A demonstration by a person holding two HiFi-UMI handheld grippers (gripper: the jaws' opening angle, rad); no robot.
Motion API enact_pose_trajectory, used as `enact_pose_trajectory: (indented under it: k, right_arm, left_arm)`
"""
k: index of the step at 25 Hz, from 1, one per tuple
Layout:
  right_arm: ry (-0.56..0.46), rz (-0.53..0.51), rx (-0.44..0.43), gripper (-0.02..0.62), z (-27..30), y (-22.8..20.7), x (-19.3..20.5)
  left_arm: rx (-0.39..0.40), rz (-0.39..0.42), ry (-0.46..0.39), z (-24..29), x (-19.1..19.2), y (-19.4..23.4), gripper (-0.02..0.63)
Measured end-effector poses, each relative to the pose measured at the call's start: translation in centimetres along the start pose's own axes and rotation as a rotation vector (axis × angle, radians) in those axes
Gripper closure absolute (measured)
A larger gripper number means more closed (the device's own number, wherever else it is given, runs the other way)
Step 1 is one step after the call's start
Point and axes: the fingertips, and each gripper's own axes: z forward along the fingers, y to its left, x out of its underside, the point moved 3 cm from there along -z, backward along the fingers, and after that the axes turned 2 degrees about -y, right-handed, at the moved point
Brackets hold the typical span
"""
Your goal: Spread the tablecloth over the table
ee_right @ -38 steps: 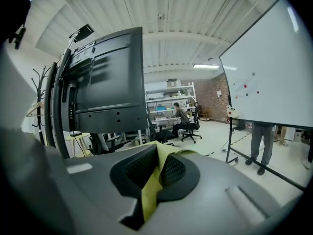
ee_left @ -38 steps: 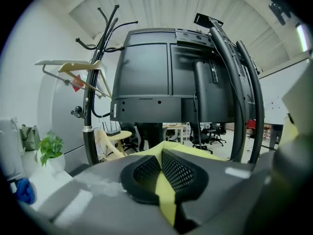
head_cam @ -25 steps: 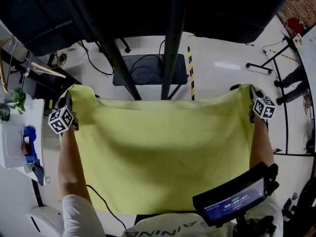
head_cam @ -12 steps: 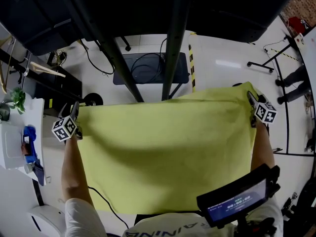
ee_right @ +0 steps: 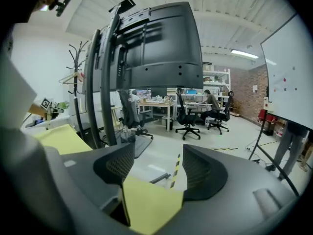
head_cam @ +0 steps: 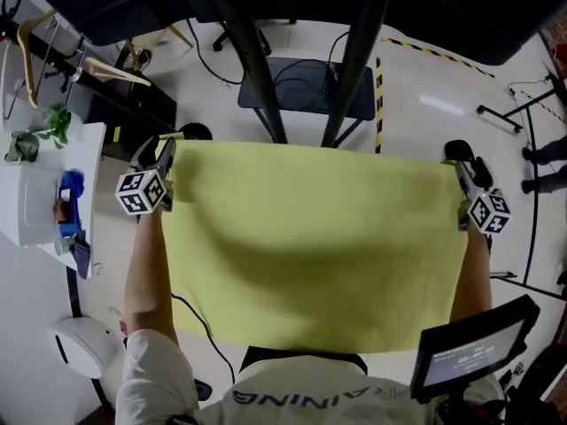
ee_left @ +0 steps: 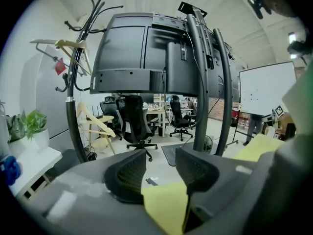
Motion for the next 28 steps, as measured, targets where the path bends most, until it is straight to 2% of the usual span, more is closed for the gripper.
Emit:
enact_pose_trajectory:
  k: [5,9,10,12,13,14,18,23,28]
  right_arm:
    - [-0.07,-0.01,-0.109,0.291,-1.7,6.8,-0.7]
    - [-0.118,-0.039,-0.163,0.301,-4.7,12.0,-1.1]
    - [-0.128,-0.037,-0.165,0.334,-5.4,13.1,-1.4]
    - [-0.155,-0.028,-0.151,0.51,-6.8,14.9,-2.1]
    - [-0.172,-0.023,-0.149,0.564,-7.7,15.8,-2.5]
    - [-0.192,-0.015,-0.158,0.586,-8.6,16.9,-2.9]
    - [-0.265,0.01,-0.207,0.588,-12.7,22.1,-4.5]
    - [-0.272,0.043,-0.223,0.588,-18.7,26.1,-4.8]
    - [-0.283,-0.007,-0.19,0.588,-22.6,27.2,-6.5]
  left_arm:
    - [0.011,0.019,-0.044,-2.9,-2.1,-0.2,0.431]
    - [0.008,0.028,-0.135,-7.3,-4.4,-2.7,0.511]
    - [0.017,0.027,-0.163,-8.4,-4.9,-3.9,0.533]
    - [0.06,0.017,-0.219,-10.4,-5.8,-7.0,0.557]
    - [0.083,0.009,-0.241,-11.3,-6.0,-8.6,0.567]
    - [0.099,0.002,-0.257,-12.3,-6.0,-10.3,0.582]
    - [0.127,-0.026,-0.292,-16.8,-5.6,-16.1,0.6]
    - [0.181,-0.096,-0.272,-20.7,-5.4,-21.3,0.6]
    - [0.229,-0.048,-0.297,-23.5,-7.8,-24.6,0.6]
